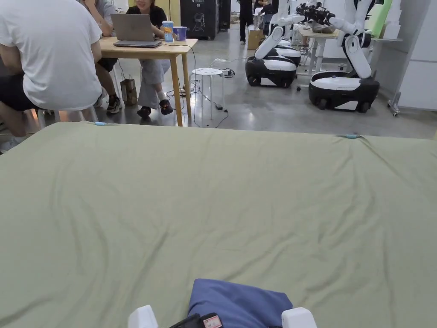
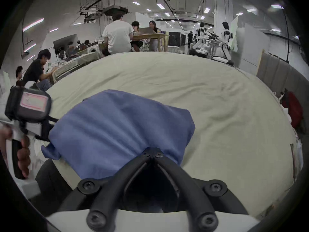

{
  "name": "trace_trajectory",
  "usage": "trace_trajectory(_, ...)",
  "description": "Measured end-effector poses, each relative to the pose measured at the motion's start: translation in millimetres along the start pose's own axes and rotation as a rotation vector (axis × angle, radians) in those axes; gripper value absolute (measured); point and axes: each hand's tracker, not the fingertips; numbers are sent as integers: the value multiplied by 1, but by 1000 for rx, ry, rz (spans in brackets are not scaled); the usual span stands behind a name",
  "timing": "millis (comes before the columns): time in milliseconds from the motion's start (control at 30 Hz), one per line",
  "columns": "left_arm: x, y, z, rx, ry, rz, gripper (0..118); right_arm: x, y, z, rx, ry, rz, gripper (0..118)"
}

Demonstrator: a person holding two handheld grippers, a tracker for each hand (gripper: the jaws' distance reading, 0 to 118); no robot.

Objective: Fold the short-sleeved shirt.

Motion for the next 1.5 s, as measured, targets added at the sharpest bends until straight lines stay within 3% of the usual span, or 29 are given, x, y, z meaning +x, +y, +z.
trace_trajectory(100,-13,-8,-38,-47,-71,101,94,-4,0,0,2,-12,8,0)
trace_trajectory(133,-11,-10,-43,-31,-59,102,82,-6,0,0,0,-24,11,0)
trace_trajectory(200,-4,-7,-45,-21,62,59,38,-11,5,3,-10,-55,39,0)
trace_trajectory(300,8,-5,-30,23,72,-15,32,-21,16,12,24,-27,48,0)
trace_trajectory(367,15,4,-15,30,124,-120,32,-32,28,15,44,-7,54,0)
trace_trajectory(667,-27,92,93,104,344,-256,32,-123,82,-2,107,92,165,0)
trace_trajectory(967,-97,200,214,144,572,-300,31,-208,112,-27,163,208,216,0)
trace_trajectory(1133,-138,245,259,133,632,-253,31,-230,119,-37,170,228,236,0)
trace_trajectory(1300,-144,239,266,164,589,-228,32,-243,123,-41,164,243,251,0)
trace_trajectory(1367,-143,235,268,181,603,-241,44,-244,122,-43,156,248,253,0)
trace_trajectory(1433,-135,232,277,214,684,-297,72,-245,121,-42,151,246,260,0)
trace_trajectory(1500,-130,234,296,260,735,-321,79,-242,119,-42,146,246,263,0)
